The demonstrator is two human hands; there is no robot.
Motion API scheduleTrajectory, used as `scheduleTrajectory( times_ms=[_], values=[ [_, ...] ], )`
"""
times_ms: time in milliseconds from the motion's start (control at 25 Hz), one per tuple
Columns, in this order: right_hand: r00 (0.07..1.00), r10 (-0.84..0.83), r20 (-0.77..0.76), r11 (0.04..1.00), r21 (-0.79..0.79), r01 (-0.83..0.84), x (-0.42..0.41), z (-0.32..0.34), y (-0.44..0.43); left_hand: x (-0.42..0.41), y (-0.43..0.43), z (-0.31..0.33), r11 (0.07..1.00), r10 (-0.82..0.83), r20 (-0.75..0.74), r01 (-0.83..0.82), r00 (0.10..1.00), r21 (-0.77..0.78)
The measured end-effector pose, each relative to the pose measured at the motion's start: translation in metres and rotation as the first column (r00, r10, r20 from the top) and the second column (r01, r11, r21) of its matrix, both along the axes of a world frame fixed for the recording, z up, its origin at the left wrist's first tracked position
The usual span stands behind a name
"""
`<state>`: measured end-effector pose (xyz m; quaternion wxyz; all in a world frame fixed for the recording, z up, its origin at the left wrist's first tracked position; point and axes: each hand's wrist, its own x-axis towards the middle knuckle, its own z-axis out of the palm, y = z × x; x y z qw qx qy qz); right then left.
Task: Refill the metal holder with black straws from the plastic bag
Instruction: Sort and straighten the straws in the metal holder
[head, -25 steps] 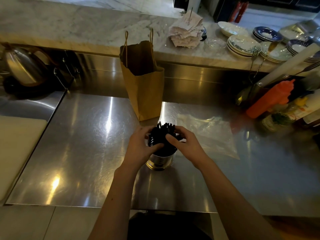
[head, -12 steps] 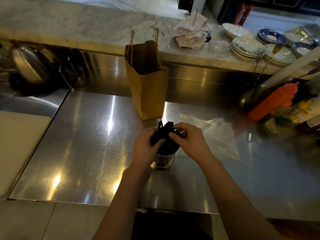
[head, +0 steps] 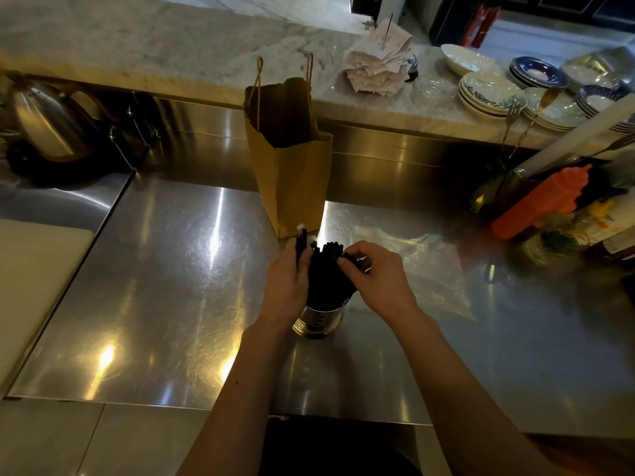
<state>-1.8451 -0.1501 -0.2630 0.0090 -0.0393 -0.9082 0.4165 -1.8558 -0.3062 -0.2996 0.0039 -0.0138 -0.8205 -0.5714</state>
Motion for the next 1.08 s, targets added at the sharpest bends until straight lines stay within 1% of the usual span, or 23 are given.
scheduleTrajectory(
  times_ms=[160, 280, 360, 480, 560, 640, 720, 840, 920, 1080],
  values=[
    [1.0, -0.008, -0.001, 1.0, 0.015, 0.008, -0.002, 0.001, 0.002, 0.001, 0.002, -0.002, 1.0, 0.024, -0.005, -0.024, 1.0, 0.001],
    [0.999, -0.011, 0.049, 1.0, 0.003, 0.01, -0.004, 0.004, 0.003, 0.001, 0.002, -0.007, 1.0, 0.007, 0.001, -0.007, 1.0, -0.031],
    [0.999, 0.007, 0.041, 0.997, 0.08, -0.01, -0.006, 0.003, 0.002, 0.0, 0.002, -0.01, 0.997, -0.02, -0.002, 0.02, 1.0, -0.069],
    [1.0, 0.005, 0.029, 0.985, 0.173, -0.01, -0.007, 0.004, -0.002, 0.0, 0.004, -0.01, 0.996, -0.013, 0.008, 0.014, 1.0, -0.088],
    [1.0, -0.001, 0.021, 0.985, 0.172, -0.002, -0.009, 0.006, -0.004, 0.0, 0.006, -0.009, 0.996, 0.002, 0.043, 0.002, 0.999, -0.092],
    [1.0, 0.012, -0.023, 0.984, 0.18, -0.008, -0.012, 0.007, -0.004, 0.0, 0.007, -0.007, 0.996, 0.014, 0.06, -0.009, 0.998, -0.089],
    [0.996, 0.019, -0.082, 0.982, 0.188, -0.003, -0.013, 0.011, -0.003, 0.0, 0.008, -0.002, 0.996, 0.031, 0.058, -0.026, 0.998, -0.085],
    [0.991, 0.016, -0.136, 0.985, 0.174, 0.008, -0.019, 0.018, -0.004, -0.002, 0.007, 0.01, 0.997, 0.071, 0.049, -0.07, 0.996, -0.036],
    [0.99, 0.026, -0.138, 0.987, 0.162, -0.004, -0.021, 0.026, -0.005, -0.002, 0.006, 0.017, 0.997, 0.08, 0.038, -0.079, 0.996, -0.013],
    [0.995, 0.053, -0.088, 0.991, 0.123, -0.042, -0.022, 0.043, -0.004, -0.003, -0.001, 0.034, 0.996, 0.089, -0.014, -0.088, 0.996, 0.033]
  ],
)
